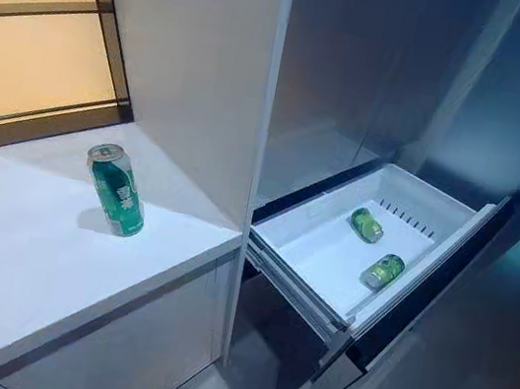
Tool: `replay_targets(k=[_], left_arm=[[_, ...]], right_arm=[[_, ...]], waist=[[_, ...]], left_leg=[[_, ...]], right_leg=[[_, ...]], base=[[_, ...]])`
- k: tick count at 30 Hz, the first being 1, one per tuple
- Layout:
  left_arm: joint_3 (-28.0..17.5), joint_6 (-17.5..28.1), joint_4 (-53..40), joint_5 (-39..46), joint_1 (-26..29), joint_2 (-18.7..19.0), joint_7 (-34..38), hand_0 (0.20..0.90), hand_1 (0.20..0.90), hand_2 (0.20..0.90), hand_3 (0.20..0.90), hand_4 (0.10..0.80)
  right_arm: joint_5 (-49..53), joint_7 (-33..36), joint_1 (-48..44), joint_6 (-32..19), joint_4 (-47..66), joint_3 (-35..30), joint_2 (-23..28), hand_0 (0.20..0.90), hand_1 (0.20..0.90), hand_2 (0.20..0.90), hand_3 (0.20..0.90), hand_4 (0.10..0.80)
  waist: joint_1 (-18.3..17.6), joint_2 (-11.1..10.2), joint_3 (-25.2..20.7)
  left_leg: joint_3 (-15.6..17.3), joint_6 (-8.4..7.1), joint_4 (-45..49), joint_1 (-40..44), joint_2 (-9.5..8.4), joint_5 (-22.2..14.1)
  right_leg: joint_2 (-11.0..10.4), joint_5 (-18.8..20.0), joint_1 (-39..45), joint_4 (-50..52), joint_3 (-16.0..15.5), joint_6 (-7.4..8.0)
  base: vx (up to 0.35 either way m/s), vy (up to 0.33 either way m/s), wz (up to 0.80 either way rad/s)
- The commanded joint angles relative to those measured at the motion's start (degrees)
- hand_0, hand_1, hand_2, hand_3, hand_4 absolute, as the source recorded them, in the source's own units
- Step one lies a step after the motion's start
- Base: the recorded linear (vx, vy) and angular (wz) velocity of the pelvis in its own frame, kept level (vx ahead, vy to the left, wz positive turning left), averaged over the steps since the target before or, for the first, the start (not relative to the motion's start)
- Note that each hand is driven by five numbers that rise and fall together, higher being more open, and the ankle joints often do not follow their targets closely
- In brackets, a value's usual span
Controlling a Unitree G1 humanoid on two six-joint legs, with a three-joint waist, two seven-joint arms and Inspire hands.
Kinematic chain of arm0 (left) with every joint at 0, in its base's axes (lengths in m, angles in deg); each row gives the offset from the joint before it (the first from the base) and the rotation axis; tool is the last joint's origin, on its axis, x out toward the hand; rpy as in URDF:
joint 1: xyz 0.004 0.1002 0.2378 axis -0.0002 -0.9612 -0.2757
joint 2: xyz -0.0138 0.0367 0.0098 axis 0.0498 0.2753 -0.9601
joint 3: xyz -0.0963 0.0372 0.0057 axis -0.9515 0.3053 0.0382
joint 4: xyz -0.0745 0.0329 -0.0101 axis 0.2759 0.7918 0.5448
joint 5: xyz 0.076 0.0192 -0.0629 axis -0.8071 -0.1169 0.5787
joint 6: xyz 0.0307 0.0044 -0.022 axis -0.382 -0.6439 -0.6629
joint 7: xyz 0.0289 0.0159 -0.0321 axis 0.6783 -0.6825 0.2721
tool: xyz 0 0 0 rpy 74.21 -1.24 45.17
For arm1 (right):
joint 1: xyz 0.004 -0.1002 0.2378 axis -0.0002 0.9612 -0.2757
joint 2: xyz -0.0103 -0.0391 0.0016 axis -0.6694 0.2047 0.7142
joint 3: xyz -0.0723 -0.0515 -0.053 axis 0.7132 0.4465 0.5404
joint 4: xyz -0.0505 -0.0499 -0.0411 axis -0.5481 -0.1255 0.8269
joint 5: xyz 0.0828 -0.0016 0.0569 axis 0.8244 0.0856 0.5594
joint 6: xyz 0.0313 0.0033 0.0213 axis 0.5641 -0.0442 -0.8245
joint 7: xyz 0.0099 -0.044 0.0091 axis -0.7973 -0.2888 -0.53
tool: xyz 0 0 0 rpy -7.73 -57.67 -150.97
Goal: Put drinks into fridge and close the fridge
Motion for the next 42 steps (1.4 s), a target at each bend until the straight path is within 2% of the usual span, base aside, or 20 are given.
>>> replay_targets(k=[1, 11, 16, 19, 23, 25, 29, 31, 32, 33, 34, 35, 36, 37, 42], left_arm=[[-1.74, 1.31, 1.78, 1.32, 3.15, 0.13, -1.95, 0.900, 0.900, 0.900, 0.900, 0.800], [-2.11, 2.82, 1.93, 2.54, 3.19, 0.14, -0.47, 0.900, 0.900, 0.900, 0.900, 0.800], [-2.29, 9.32, 0.13, 2.26, 3.64, 0.65, 1.22, 0.900, 0.900, 0.900, 0.900, 0.800], [-0.97, 10.06, -2.03, 1.44, 4.12, 1.04, -0.10, 0.900, 0.900, 0.900, 0.900, 0.800], [2.37, 7.69, -10.39, 3.17, 5.52, 2.16, -5.90, 0.900, 0.900, 0.900, 0.900, 0.800], [4.09, 4.13, -18.13, 6.98, 6.05, 3.01, -12.76, 0.900, 0.900, 0.900, 0.900, 0.800], [6.92, -7.18, -37.56, 16.71, 7.09, 6.38, -24.36, 0.900, 0.900, 0.900, 0.900, 0.800], [5.89, -12.97, -46.18, 24.26, 7.86, 7.23, -29.93, 0.900, 0.900, 0.900, 0.900, 0.800], [5.49, -14.26, -48.08, 25.18, 7.96, 7.18, -30.10, 0.900, 0.900, 0.900, 0.900, 0.800], [3.51, -18.96, -57.19, 31.06, 8.59, 7.46, -32.67, 0.900, 0.900, 0.900, 0.900, 0.800], [2.34, -21.38, -63.56, 35.11, 8.89, 7.25, -32.51, 0.900, 0.900, 0.900, 0.900, 0.800], [2.16, -21.41, -64.44, 36.33, 8.87, 7.29, -32.90, 0.900, 0.900, 0.900, 0.900, 0.800], [0.14, -23.48, -71.49, 41.59, 9.50, 6.66, -33.11, 0.900, 0.900, 0.900, 0.900, 0.800], [-0.10, -23.53, -72.15, 42.55, 9.54, 6.60, -33.19, 0.900, 0.900, 0.900, 0.900, 0.800], [-4.27, -19.02, -84.78, 51.01, 12.69, 5.86, -28.08, 0.900, 0.900, 0.900, 0.900, 0.800]], right_arm=[[0.28, -2.90, -4.61, 0.50, -4.40, 0.05, -2.12, 0.900, 0.900, 0.900, 0.900, 0.800], [-0.79, -3.04, -4.43, 0.34, -4.84, 0.22, -2.16, 0.900, 0.900, 0.900, 0.900, 0.800], [-0.95, -2.87, -4.54, 0.32, -4.80, 0.47, -1.89, 0.900, 0.900, 0.900, 0.900, 0.800], [-0.97, -2.68, -4.73, 0.59, -4.29, 0.80, -1.53, 0.900, 0.900, 0.900, 0.900, 0.800], [-1.34, -2.90, -5.38, 1.47, -3.20, 0.96, -0.33, 0.900, 0.900, 0.900, 0.900, 0.800], [-1.39, -2.84, -5.57, 2.23, -2.30, 1.06, 0.30, 0.900, 0.900, 0.900, 0.900, 0.800], [-1.50, -2.91, -5.45, 3.01, -0.91, 1.08, 1.23, 0.900, 0.900, 0.900, 0.900, 0.800], [-1.37, -2.94, -5.23, 3.16, -0.45, 1.08, 1.43, 0.900, 0.900, 0.900, 0.900, 0.800], [-1.37, -2.93, -5.14, 3.10, -0.39, 1.06, 1.40, 0.900, 0.900, 0.900, 0.900, 0.800], [-1.56, -2.80, -4.59, 2.96, 0.10, 0.52, 1.21, 0.900, 0.900, 0.900, 0.900, 0.800], [-1.57, -2.57, -4.28, 2.89, 0.33, 0.23, 0.93, 0.900, 0.900, 0.900, 0.900, 0.800], [-1.58, -2.52, -4.18, 2.84, 0.36, 0.20, 0.86, 0.900, 0.900, 0.900, 0.900, 0.800], [-1.55, -2.19, -3.57, 2.46, 0.47, -0.12, 0.37, 0.900, 0.900, 0.900, 0.900, 0.800], [-1.54, -2.12, -3.47, 2.41, 0.49, -0.13, 0.28, 0.900, 0.900, 0.900, 0.900, 0.800], [-0.57, -1.28, -1.84, 0.85, -0.39, 0.66, -1.13, 0.900, 0.900, 0.900, 0.900, 0.800]], waist=[[0.26, -2.06, 1.11], [0.19, -2.22, 0.79], [0.00, -2.03, 0.69], [-0.15, -1.82, 0.96], [-0.43, -1.13, 1.53], [-0.56, -0.72, 1.65], [-0.55, -0.14, 1.65], [-0.52, -0.06, 1.65], [-0.50, -0.07, 1.65], [-0.36, -0.14, 1.56], [-0.23, -0.22, 1.50], [-0.23, -0.24, 1.49], [-0.05, -0.43, 1.38], [-0.05, -0.47, 1.38], [0.12, -1.05, 0.69]], left_leg=[[1.24, 4.22, 0.21, -2.03, -5.66, 0.20], [1.36, 4.18, 0.17, -1.91, -5.57, 0.15], [1.54, 3.97, 0.26, -2.18, -5.47, 0.21], [1.64, 3.92, 0.31, -2.42, -5.41, 0.32], [1.71, 3.95, 0.32, -2.65, -5.36, 0.40], [1.78, 3.96, 0.24, -2.65, -5.32, 0.40], [1.73, 4.04, 0.13, -2.88, -5.29, 0.43], [1.65, 4.15, 0.05, -2.84, -5.26, 0.38], [1.65, 4.16, 0.04, -2.83, -5.24, 0.34], [1.59, 4.29, -0.07, -2.86, -5.22, 0.18], [1.52, 4.38, -0.09, -2.85, -5.22, 0.05], [1.50, 4.39, -0.10, -2.83, -5.21, 0.01], [1.35, 4.49, -0.11, -2.71, -5.21, -0.27], [1.32, 4.51, -0.11, -2.65, -5.21, -0.32], [0.74, 4.71, -0.11, -2.10, -5.22, -1.08]], right_leg=[[0.01, -0.53, 0.77, 1.19, 2.35, 0.25], [0.19, -0.67, 0.88, 1.17, 2.39, 0.15], [0.31, -0.77, 0.57, 1.27, 2.63, 0.14], [0.41, -0.82, 0.26, 1.45, 2.90, 0.10], [0.54, -0.78, -0.13, 1.66, 3.41, 0.10], [0.53, -0.70, -0.33, 1.74, 3.64, 0.15], [0.57, -0.52, -0.63, 1.68, 4.07, 0.27], [0.53, -0.42, -0.71, 1.73, 4.24, 0.33], [0.49, -0.42, -0.69, 1.71, 4.23, 0.34], [0.38, -0.31, -0.72, 1.58, 4.24, 0.36], [0.34, -0.27, -0.73, 1.59, 4.35, 0.36], [0.34, -0.28, -0.70, 1.59, 4.38, 0.36], [0.25, -0.25, -0.52, 1.45, 4.44, 0.33], [0.23, -0.25, -0.44, 1.42, 4.44, 0.32], [0.11, -0.56, 0.43, 0.99, 4.53, 0.30]], base=[[0.000, 0.000, 0.00], [0.000, 0.000, 0.00], [0.000, 0.000, 0.00], [-0.011, 0.009, 0.00], [-0.043, 0.035, -0.07], [-0.032, 0.041, -0.14], [-0.015, 0.015, -0.04], [0.000, 0.000, 0.00], [0.000, 0.000, 0.00], [0.000, 0.000, 0.00], [0.000, 0.000, 0.00], [0.000, 0.000, 0.00], [0.000, 0.000, 0.00], [0.000, 0.000, 0.00], [0.025, -0.029, 0.01]])
